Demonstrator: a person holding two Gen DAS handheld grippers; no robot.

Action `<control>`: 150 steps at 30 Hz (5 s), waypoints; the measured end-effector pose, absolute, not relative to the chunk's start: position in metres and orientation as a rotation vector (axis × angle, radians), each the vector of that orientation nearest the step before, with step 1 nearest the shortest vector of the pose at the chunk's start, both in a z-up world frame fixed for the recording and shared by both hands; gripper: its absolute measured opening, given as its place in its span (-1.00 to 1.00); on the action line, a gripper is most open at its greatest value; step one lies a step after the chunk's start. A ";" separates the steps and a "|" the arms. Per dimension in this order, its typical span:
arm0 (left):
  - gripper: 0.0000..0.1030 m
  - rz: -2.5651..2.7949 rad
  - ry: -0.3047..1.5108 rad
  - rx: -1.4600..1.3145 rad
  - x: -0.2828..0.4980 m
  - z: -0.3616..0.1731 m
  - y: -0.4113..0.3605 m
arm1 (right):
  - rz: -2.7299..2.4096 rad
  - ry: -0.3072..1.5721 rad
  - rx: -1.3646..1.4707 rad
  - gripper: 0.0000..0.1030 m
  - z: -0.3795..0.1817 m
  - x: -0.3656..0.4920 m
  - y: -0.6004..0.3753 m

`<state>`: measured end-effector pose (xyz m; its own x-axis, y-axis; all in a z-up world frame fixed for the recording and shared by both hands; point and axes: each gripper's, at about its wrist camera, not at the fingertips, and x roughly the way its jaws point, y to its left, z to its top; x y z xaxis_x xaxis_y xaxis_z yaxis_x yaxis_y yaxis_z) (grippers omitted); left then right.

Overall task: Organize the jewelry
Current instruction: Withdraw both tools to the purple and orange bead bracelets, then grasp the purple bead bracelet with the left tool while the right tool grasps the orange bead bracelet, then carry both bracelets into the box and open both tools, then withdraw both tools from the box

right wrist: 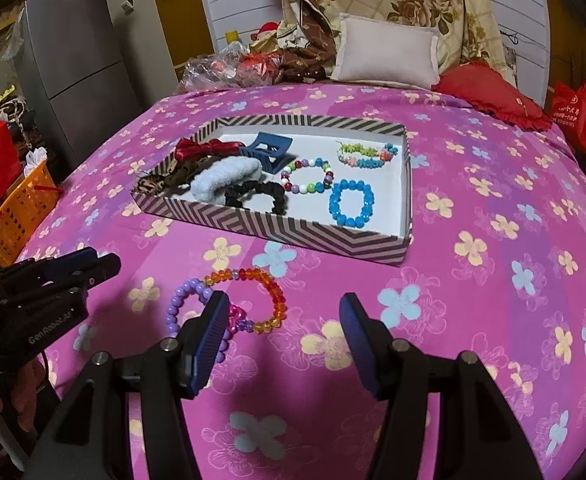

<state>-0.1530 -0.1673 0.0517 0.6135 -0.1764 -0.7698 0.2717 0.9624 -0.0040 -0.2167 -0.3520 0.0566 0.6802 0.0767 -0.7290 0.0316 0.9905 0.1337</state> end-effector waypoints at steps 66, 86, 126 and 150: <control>-0.75 -0.449 0.984 0.127 -0.148 0.013 -0.220 | 0.066 0.884 -0.126 -0.82 0.015 -0.182 -0.341; -0.81 -0.506 0.874 0.103 -0.133 0.087 -0.196 | 0.082 0.761 -0.200 -0.82 0.107 -0.193 -0.353; -0.80 -0.499 0.955 0.196 0.034 0.074 -0.354 | -0.016 0.758 0.021 -0.32 0.073 -0.086 -0.469; -0.35 -0.436 0.906 0.176 -0.013 0.093 -0.287 | -0.007 0.736 0.125 0.34 0.077 -0.145 -0.428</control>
<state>-0.0127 -0.2868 0.0929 0.5369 -0.2915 -0.7917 0.4375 0.8986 -0.0342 -0.1449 -0.4283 0.0772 0.7412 0.0379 -0.6702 0.0501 0.9925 0.1115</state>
